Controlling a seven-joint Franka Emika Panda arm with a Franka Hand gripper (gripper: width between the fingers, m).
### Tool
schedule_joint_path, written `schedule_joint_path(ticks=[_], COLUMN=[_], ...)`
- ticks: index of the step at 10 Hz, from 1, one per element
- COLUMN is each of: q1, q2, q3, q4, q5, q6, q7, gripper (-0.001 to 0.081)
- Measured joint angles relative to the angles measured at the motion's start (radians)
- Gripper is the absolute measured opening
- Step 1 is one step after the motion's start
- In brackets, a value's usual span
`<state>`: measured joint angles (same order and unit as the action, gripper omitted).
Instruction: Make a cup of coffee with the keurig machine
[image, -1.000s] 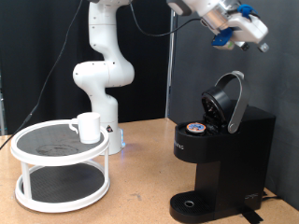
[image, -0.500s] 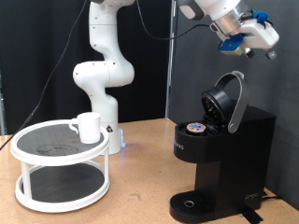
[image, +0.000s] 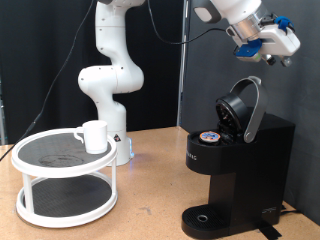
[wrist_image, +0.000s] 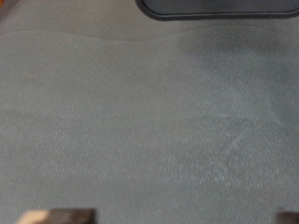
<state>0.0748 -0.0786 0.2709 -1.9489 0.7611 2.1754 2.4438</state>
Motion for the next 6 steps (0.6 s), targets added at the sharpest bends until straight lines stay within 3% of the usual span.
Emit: schedule_joint_path(ticks=[1,2,3,6], q1=[0.000,0.000,0.000,-0.006], q2=[0.002,0.004,0.005,0.004], q3=[0.001,0.001,0.001,-0.003], q4=[-0.002,-0.006,-0.014,-0.036], q5=[-0.017,-0.035,-0.048,-0.060], q6=[-0.004,-0.005,-0.004,-0.004], q7=[0.015,0.024,0.026,0.021], gripper=[0.0244,0.0244,0.0057,0.0013])
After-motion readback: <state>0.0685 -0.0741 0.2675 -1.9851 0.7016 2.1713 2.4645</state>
